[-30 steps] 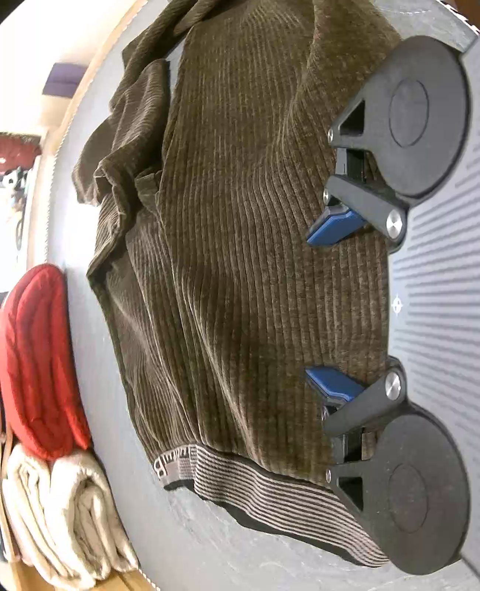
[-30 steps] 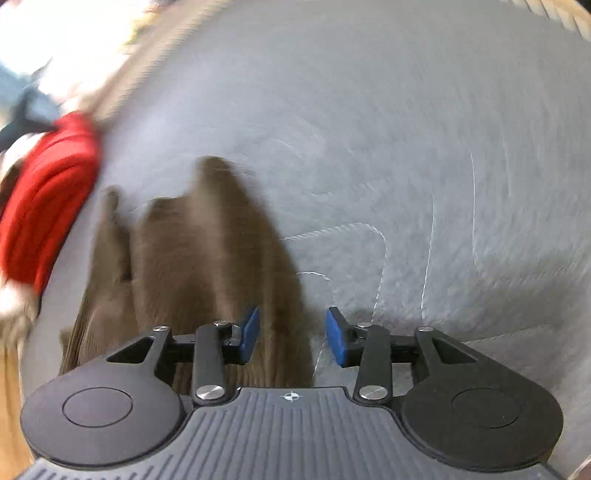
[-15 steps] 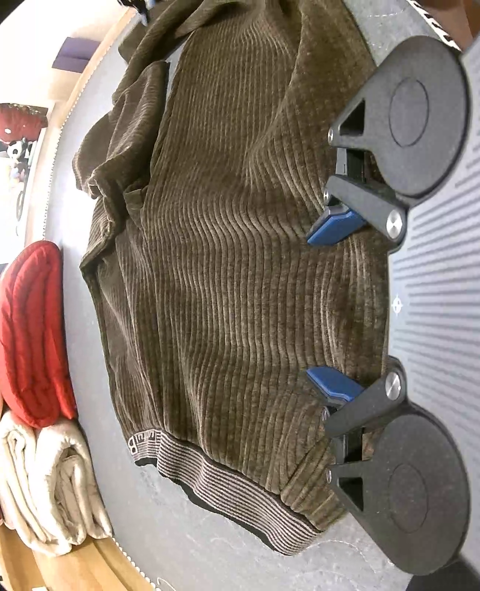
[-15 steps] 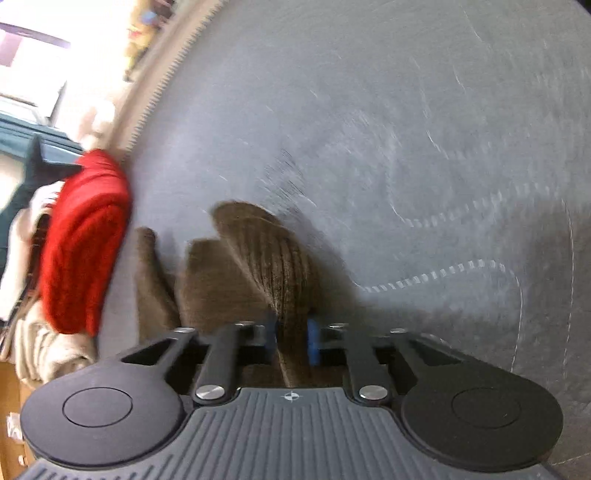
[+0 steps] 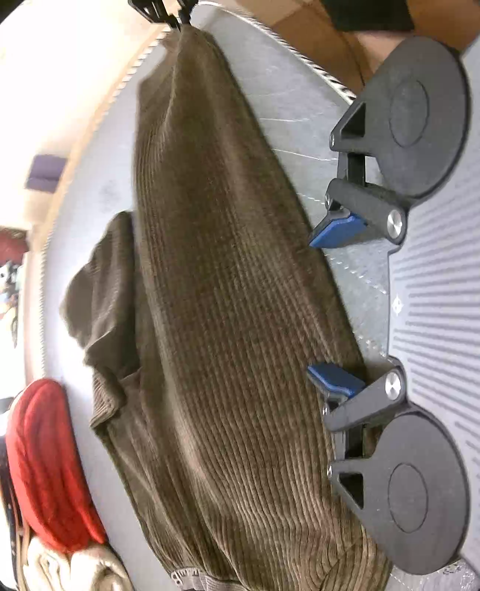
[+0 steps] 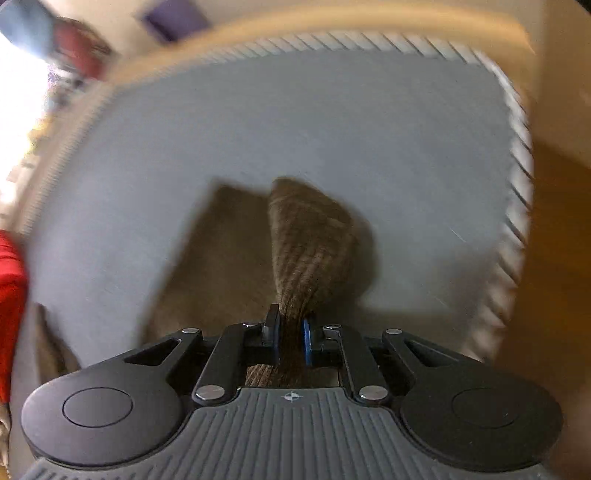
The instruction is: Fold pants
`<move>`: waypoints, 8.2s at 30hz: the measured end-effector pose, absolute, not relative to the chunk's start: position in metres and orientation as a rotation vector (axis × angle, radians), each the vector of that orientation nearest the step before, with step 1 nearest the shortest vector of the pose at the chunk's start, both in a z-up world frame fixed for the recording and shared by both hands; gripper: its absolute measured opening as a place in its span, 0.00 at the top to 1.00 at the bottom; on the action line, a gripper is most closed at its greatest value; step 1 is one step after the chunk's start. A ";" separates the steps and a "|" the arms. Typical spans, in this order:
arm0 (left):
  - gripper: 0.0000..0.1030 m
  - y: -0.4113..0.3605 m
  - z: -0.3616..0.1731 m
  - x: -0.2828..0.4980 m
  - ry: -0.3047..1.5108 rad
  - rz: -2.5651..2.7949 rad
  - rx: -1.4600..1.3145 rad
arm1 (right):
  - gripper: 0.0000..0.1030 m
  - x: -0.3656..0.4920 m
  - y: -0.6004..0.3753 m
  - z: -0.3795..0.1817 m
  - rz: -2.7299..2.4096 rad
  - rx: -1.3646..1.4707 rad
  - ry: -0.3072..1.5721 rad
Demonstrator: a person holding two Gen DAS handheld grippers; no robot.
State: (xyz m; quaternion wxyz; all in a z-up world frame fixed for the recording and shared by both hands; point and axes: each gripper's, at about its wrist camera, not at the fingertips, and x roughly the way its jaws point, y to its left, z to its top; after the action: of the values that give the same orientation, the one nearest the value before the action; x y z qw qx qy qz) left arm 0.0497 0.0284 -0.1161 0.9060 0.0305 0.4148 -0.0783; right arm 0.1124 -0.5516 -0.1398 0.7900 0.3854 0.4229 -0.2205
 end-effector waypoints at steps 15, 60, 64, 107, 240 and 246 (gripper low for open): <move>0.21 0.005 -0.110 0.054 0.840 -0.232 0.086 | 0.72 0.095 -0.603 -0.165 -0.598 1.115 0.790; 0.25 0.076 -0.136 0.062 0.792 -0.115 -0.039 | 0.65 0.288 -0.523 -0.165 -0.572 0.408 0.906; 0.24 0.070 -0.136 0.062 0.784 -0.108 -0.020 | 0.94 0.290 -0.527 -0.162 -0.684 0.479 0.840; 0.10 0.067 -0.139 0.075 0.814 -0.152 -0.027 | 0.54 0.122 -0.626 -0.163 -0.566 0.979 0.764; 0.36 0.076 -0.149 0.176 0.639 0.042 0.020 | 0.84 0.296 -0.276 -0.070 0.216 0.252 0.719; 0.32 0.070 -0.150 0.175 0.631 0.063 0.063 | 0.83 0.345 -0.259 -0.100 0.247 0.328 0.767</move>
State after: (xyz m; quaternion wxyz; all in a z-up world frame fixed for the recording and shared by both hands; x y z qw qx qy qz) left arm 0.1748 0.0699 -0.1497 0.9496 0.0311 0.3102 0.0312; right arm 0.3453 -0.2590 -0.0995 0.9068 0.1589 0.3716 0.1196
